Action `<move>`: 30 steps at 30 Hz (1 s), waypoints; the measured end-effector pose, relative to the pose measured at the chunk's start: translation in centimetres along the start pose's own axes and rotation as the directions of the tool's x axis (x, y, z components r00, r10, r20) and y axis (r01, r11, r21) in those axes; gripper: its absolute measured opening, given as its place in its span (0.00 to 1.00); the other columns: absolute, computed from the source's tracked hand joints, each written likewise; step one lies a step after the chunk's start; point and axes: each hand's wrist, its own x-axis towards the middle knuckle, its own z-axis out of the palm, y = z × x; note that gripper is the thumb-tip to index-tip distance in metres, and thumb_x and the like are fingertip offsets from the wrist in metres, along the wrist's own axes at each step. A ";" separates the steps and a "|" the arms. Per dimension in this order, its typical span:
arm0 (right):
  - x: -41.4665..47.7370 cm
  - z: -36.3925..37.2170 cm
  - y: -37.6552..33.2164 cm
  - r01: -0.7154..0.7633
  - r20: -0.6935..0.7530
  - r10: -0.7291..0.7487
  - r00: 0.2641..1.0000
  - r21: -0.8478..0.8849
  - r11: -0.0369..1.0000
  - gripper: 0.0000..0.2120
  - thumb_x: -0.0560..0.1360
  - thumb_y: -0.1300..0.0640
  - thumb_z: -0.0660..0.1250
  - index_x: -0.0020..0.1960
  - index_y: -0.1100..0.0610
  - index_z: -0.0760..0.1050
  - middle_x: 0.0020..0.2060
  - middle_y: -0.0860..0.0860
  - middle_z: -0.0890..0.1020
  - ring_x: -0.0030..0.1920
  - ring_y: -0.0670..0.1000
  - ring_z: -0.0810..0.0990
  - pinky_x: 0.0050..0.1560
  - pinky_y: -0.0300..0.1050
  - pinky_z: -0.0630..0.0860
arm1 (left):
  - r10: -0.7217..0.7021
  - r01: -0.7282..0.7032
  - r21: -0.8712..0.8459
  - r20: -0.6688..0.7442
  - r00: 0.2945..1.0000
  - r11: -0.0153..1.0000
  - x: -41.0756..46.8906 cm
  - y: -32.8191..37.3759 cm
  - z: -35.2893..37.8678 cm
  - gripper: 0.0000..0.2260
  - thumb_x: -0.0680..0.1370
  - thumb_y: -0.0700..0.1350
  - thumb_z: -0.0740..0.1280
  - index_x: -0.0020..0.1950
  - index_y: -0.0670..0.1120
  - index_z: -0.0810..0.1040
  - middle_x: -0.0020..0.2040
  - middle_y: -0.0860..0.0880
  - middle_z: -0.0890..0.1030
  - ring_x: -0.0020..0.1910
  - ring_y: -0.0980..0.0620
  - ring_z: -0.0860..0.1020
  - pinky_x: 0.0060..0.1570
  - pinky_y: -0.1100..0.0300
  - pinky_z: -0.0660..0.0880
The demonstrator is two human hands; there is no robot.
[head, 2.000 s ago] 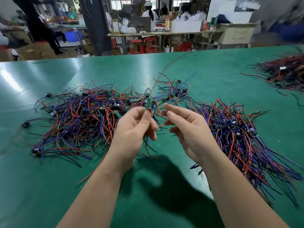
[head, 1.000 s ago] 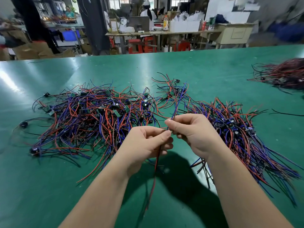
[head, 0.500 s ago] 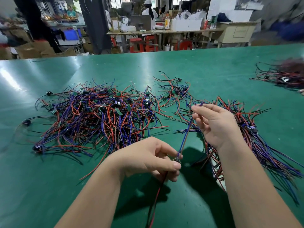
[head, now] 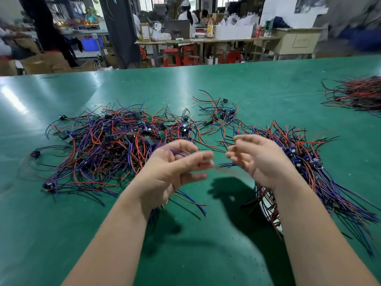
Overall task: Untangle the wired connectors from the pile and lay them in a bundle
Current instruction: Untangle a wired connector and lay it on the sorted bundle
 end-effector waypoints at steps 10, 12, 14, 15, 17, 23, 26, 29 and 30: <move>-1.5 3.0 1.6 -0.019 0.397 -0.030 0.917 0.119 0.993 0.06 0.64 0.58 0.69 0.34 0.59 0.83 0.30 0.50 0.81 0.29 0.42 0.77 0.29 0.31 0.73 | 0.582 -0.447 0.463 -0.199 0.789 0.765 1.1 -3.0 1.5 0.15 0.59 0.45 0.81 0.36 0.54 0.76 0.44 0.50 0.83 0.44 0.50 0.82 0.45 0.55 0.77; -1.5 2.9 1.5 -0.015 0.365 -0.042 0.930 0.152 0.988 0.06 0.64 0.60 0.69 0.34 0.61 0.83 0.29 0.52 0.82 0.27 0.43 0.77 0.26 0.32 0.73 | 0.648 -0.439 0.659 -0.096 0.755 0.610 1.1 -3.2 1.2 0.16 0.61 0.49 0.80 0.40 0.54 0.74 0.43 0.52 0.79 0.43 0.50 0.79 0.45 0.57 0.75; -1.4 2.7 1.3 0.006 0.330 -0.041 0.943 0.109 0.994 0.05 0.63 0.60 0.70 0.34 0.60 0.83 0.29 0.51 0.82 0.26 0.43 0.77 0.26 0.32 0.73 | 0.602 -0.397 0.726 -0.028 0.798 0.561 1.0 -3.1 1.0 0.16 0.64 0.45 0.79 0.42 0.54 0.74 0.40 0.53 0.78 0.39 0.53 0.77 0.43 0.60 0.74; -1.4 2.6 1.1 0.012 0.310 -0.036 0.950 0.079 0.997 0.04 0.62 0.59 0.70 0.34 0.58 0.84 0.29 0.50 0.82 0.26 0.43 0.77 0.26 0.32 0.74 | 0.543 -0.380 0.698 -0.016 0.840 0.608 0.9 -2.8 1.0 0.14 0.65 0.42 0.77 0.42 0.54 0.75 0.38 0.53 0.79 0.38 0.55 0.77 0.42 0.61 0.74; -1.1 2.1 0.9 0.010 0.272 -0.023 0.962 0.049 0.999 0.04 0.60 0.58 0.72 0.34 0.56 0.84 0.28 0.49 0.82 0.25 0.42 0.76 0.27 0.31 0.73 | 0.435 -0.327 0.619 -0.027 0.900 0.714 0.9 -2.0 0.6 0.10 0.67 0.37 0.72 0.41 0.51 0.79 0.37 0.53 0.83 0.36 0.57 0.80 0.41 0.65 0.76; -1.2 1.7 1.1 0.054 0.298 -0.016 0.954 -0.120 0.991 0.04 0.57 0.58 0.75 0.31 0.56 0.82 0.29 0.51 0.80 0.27 0.46 0.73 0.28 0.33 0.69 | 0.017 0.039 0.299 -0.180 0.983 0.953 0.7 -2.1 1.2 0.12 0.63 0.49 0.75 0.39 0.41 0.83 0.35 0.43 0.82 0.31 0.50 0.80 0.33 0.60 0.78; -0.9 1.9 1.4 0.143 0.179 -0.103 0.979 -0.234 0.962 0.06 0.62 0.64 0.76 0.32 0.59 0.79 0.25 0.52 0.77 0.24 0.46 0.70 0.24 0.33 0.65 | -0.061 0.121 0.299 -0.201 0.978 0.947 0.9 -2.9 1.6 0.04 0.66 0.42 0.75 0.35 0.42 0.83 0.33 0.44 0.82 0.30 0.52 0.81 0.30 0.63 0.77; -0.5 1.5 0.8 0.199 0.003 -0.201 0.980 -0.157 0.967 0.07 0.67 0.66 0.74 0.34 0.59 0.79 0.24 0.50 0.77 0.23 0.44 0.72 0.24 0.33 0.66 | -0.200 0.232 0.247 -0.147 0.969 0.941 0.9 -2.8 1.2 0.07 0.62 0.43 0.75 0.36 0.42 0.81 0.34 0.44 0.83 0.30 0.52 0.82 0.29 0.63 0.77; -0.3 1.2 0.5 0.204 -0.066 -0.213 0.975 -0.116 0.972 0.06 0.67 0.66 0.74 0.35 0.59 0.79 0.24 0.49 0.78 0.24 0.44 0.72 0.24 0.33 0.67 | -0.262 0.280 0.270 -0.101 0.960 0.921 0.7 -2.8 1.2 0.08 0.61 0.44 0.76 0.35 0.42 0.82 0.35 0.43 0.83 0.31 0.51 0.82 0.30 0.63 0.78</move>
